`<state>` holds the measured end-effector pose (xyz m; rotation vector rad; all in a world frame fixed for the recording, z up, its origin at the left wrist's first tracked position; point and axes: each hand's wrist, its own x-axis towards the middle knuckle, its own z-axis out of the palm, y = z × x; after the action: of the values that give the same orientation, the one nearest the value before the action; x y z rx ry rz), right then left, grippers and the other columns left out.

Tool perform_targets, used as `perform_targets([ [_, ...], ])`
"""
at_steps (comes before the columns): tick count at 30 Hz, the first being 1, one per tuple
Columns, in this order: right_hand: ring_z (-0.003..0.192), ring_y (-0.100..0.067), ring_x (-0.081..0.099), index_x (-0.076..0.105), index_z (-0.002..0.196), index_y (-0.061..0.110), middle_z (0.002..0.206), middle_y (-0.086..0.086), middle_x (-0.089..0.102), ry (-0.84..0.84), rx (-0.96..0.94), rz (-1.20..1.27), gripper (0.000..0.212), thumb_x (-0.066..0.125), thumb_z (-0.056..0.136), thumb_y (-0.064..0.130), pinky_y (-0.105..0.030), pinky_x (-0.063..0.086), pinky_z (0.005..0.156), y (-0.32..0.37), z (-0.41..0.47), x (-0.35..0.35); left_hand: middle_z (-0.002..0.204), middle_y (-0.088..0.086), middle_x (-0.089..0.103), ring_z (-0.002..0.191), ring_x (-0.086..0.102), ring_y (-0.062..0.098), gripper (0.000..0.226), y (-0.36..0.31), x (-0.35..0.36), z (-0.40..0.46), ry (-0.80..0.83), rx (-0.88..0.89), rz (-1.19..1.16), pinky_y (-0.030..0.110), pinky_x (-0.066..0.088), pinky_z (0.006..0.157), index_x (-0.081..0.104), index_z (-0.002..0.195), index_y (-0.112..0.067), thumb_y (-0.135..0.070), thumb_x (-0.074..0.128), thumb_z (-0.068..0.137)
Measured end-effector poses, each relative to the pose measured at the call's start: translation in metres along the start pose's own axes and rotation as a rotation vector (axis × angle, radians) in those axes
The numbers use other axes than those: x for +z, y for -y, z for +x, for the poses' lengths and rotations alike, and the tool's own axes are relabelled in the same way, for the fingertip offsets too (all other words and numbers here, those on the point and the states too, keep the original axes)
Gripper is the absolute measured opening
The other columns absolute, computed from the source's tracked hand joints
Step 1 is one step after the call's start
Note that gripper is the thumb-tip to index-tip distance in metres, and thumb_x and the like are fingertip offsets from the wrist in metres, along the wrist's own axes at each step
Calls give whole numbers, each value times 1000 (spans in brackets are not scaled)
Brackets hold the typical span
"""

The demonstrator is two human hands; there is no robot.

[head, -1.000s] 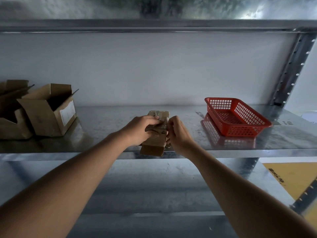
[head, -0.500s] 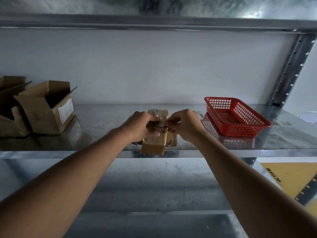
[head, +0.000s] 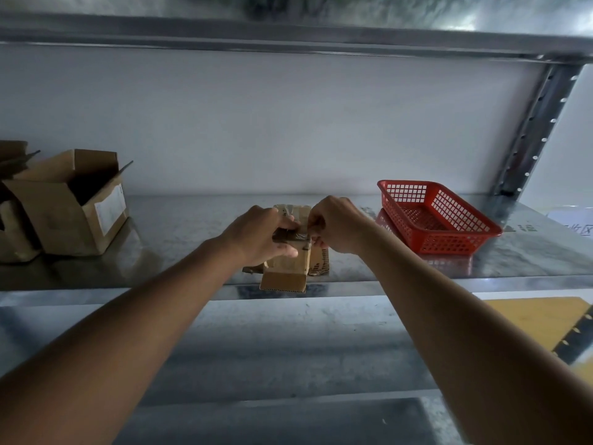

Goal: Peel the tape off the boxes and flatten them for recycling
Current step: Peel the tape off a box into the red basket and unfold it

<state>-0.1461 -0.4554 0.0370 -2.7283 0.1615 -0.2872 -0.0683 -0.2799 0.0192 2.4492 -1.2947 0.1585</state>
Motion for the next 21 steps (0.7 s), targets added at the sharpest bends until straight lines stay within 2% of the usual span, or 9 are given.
perform_targets([
  [3, 87, -22, 65, 66, 108, 5, 101, -11, 66, 40, -13, -171, 15, 59, 98, -3, -32, 58, 72, 4, 0, 4, 124, -3, 73, 109, 68, 19, 52, 0, -3, 2, 17, 23, 3, 40, 53, 98, 70, 133, -26, -38, 84, 84],
  [5, 83, -18, 58, 59, 116, 4, 104, -10, 60, 61, -21, -215, 20, 55, 98, -5, -28, 52, 66, 4, -3, 9, 112, -7, 75, 102, 68, 17, 48, 1, -4, 2, 21, 36, 7, 33, 52, 89, 72, 129, -24, -38, 83, 85],
  [8, 90, -21, 57, 53, 124, 5, 102, -7, 55, 44, -43, -222, 30, 52, 97, -8, -24, 45, 65, 2, -7, 16, 78, -25, 56, 79, 62, 7, 39, 3, -4, 3, 4, 48, 4, 20, 37, 64, 75, 117, -23, -38, 86, 82],
  [10, 92, -21, 57, 53, 118, 8, 101, -5, 55, 34, -48, -204, 27, 49, 97, -9, -23, 41, 62, 1, -9, 17, 76, -26, 53, 71, 54, -2, 39, 4, -4, 5, -4, 50, 3, 20, 34, 61, 75, 116, -23, -39, 86, 82],
  [12, 88, -19, 57, 52, 107, 14, 98, -3, 58, -7, -54, -149, 19, 49, 100, -4, -20, 39, 59, -4, -10, 18, 91, -15, 68, 78, 60, 6, 45, 5, -3, 6, 9, 59, 18, 26, 45, 68, 74, 122, -25, -41, 85, 82],
  [15, 82, -10, 64, 61, 105, 22, 92, 7, 67, -159, -61, 37, 12, 61, 102, 10, -10, 43, 58, -16, -19, 20, 125, -4, 72, 111, 66, 20, 54, 7, -2, 11, 26, 27, 15, 42, 53, 95, 70, 132, -29, -44, 85, 82],
  [16, 82, -6, 68, 66, 110, 21, 94, 9, 72, -198, -63, 102, 13, 68, 99, 14, -8, 48, 63, -20, -23, 22, 130, -4, 70, 118, 65, 20, 56, 8, -2, 12, 30, 20, 5, 44, 52, 101, 69, 134, -30, -44, 85, 82],
  [18, 83, -1, 73, 74, 115, 17, 97, 7, 78, -239, -68, 211, 27, 80, 89, 19, -16, 58, 75, -28, -32, 29, 134, -5, 68, 122, 63, 20, 58, 10, 0, 16, 27, 12, -17, 43, 50, 105, 68, 135, -32, -45, 86, 81],
  [21, 80, 3, 73, 79, 111, 15, 96, 4, 80, -353, -72, 297, 34, 89, 79, 16, -15, 58, 79, -31, -39, 42, 136, -4, 67, 123, 63, 20, 59, 10, 3, 19, 16, 23, -41, 43, 48, 109, 68, 135, -29, -46, 85, 81],
])
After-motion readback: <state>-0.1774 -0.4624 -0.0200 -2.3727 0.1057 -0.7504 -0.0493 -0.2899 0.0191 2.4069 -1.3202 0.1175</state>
